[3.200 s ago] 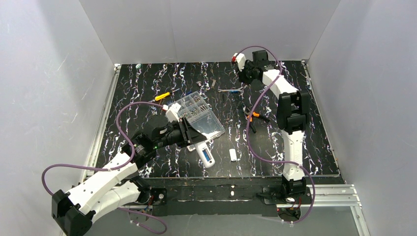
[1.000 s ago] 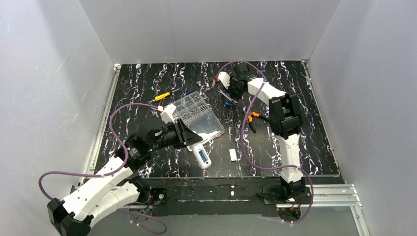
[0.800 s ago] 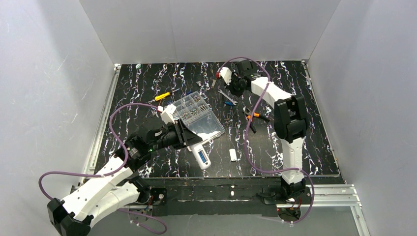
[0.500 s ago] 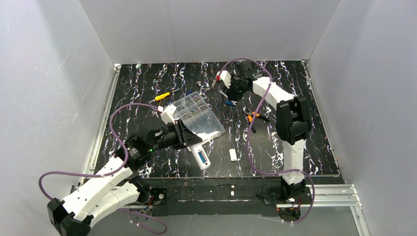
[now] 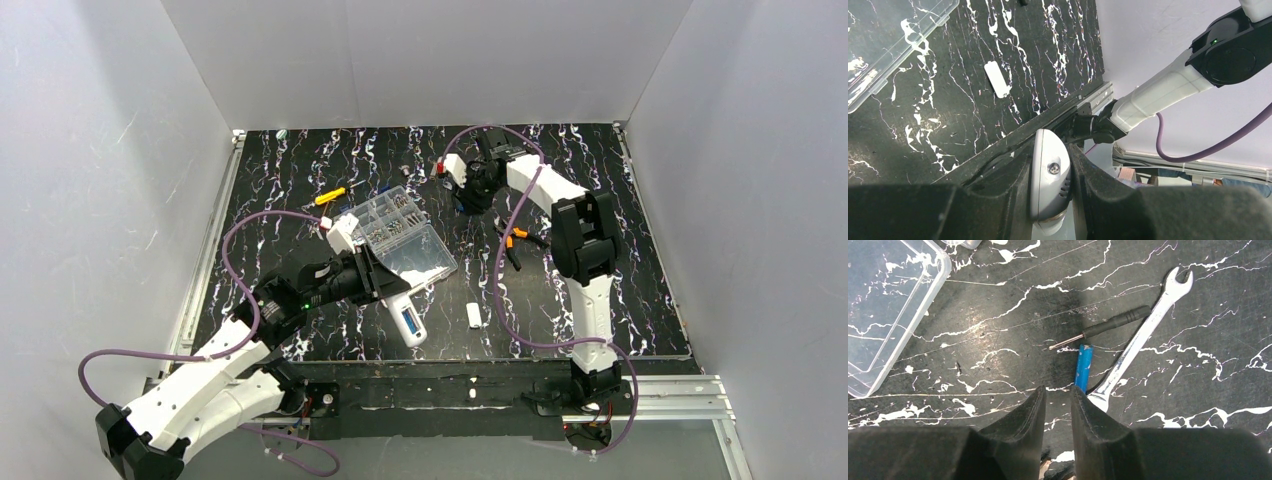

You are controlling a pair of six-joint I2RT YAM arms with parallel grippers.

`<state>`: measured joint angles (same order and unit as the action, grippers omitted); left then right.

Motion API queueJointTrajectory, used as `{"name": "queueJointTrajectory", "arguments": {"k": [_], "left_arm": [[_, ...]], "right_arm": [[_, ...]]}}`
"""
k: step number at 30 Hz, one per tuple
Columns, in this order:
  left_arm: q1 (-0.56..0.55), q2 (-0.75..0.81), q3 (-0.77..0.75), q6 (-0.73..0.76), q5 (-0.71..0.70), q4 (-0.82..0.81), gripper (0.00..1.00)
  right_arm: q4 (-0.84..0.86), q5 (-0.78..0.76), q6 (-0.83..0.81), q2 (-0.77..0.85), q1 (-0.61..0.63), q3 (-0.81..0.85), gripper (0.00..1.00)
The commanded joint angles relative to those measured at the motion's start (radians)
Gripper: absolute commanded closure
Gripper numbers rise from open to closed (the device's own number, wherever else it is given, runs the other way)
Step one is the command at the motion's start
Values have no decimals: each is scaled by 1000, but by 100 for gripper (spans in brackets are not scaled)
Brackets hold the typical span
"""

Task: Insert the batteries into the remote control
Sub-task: Pick up the battery from the center of the board.

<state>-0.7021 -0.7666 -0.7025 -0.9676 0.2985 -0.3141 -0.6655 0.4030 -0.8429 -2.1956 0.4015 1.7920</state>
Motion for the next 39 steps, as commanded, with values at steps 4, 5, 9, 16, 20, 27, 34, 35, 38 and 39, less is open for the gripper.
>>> {"name": "queueJointTrajectory", "arguments": {"k": [4, 5, 9, 16, 20, 27, 34, 35, 38, 39], "left_arm": [[6, 31, -35, 14, 16, -8, 100], [7, 32, -33, 15, 17, -7, 100], [6, 42, -31, 20, 9, 5, 100], [6, 46, -32, 32, -1, 19, 100], [7, 47, -31, 39, -4, 26, 100], [6, 47, -39, 59, -9, 44, 100], [6, 50, -39, 61, -14, 45, 100], [6, 50, -40, 62, -15, 44, 100], [6, 52, -39, 62, -14, 44, 100], [7, 52, -39, 63, -15, 44, 100]], "right_arm": [[-32, -49, -23, -20, 9, 47, 67], [-32, -61, -26, -27, 11, 50, 68], [-38, -92, -41, -49, 19, 64, 68], [-55, -138, -84, -87, 37, 88, 73], [-74, -146, -111, -106, 42, 101, 80], [-114, -113, -166, -100, 42, 92, 97], [-134, -55, -205, -54, 42, 52, 99], [-135, -50, -208, -50, 42, 47, 99], [-129, -48, -204, -42, 42, 36, 98], [-132, -50, -204, -42, 42, 36, 97]]}}
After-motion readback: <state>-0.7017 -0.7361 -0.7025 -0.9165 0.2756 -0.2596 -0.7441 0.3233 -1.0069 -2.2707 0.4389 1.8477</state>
